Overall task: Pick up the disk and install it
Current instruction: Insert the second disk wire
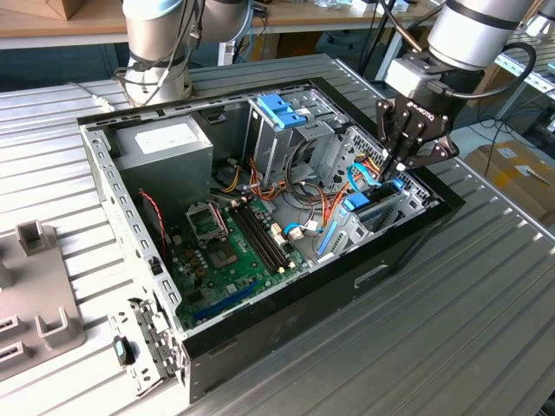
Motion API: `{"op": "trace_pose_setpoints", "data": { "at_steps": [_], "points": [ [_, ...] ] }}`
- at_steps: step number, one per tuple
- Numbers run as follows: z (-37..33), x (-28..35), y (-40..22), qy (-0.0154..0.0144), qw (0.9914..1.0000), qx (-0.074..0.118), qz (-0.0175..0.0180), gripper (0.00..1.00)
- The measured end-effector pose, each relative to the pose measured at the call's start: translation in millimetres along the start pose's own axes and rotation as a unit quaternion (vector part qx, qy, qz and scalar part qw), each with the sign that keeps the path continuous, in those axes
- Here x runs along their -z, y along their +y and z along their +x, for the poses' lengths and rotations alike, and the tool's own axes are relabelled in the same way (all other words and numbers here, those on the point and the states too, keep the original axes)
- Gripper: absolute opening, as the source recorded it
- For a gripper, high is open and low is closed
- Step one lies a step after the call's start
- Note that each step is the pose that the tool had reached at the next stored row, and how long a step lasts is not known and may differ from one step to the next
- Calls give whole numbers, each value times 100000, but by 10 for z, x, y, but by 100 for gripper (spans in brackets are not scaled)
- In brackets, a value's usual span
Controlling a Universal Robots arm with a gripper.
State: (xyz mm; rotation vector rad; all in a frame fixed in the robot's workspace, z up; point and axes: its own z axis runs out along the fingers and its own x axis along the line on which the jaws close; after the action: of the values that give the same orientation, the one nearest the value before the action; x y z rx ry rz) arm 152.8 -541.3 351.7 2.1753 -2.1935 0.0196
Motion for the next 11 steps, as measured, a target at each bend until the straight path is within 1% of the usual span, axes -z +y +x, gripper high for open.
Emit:
{"op": "trace_pose_setpoints", "data": {
  "at_steps": [6, 11],
  "points": [
    [23, -8, 2, 10, 100000, -3, -1, 16],
    [27, -11, 11, 9, 100000, -2, -2, 16]
  ]
}}
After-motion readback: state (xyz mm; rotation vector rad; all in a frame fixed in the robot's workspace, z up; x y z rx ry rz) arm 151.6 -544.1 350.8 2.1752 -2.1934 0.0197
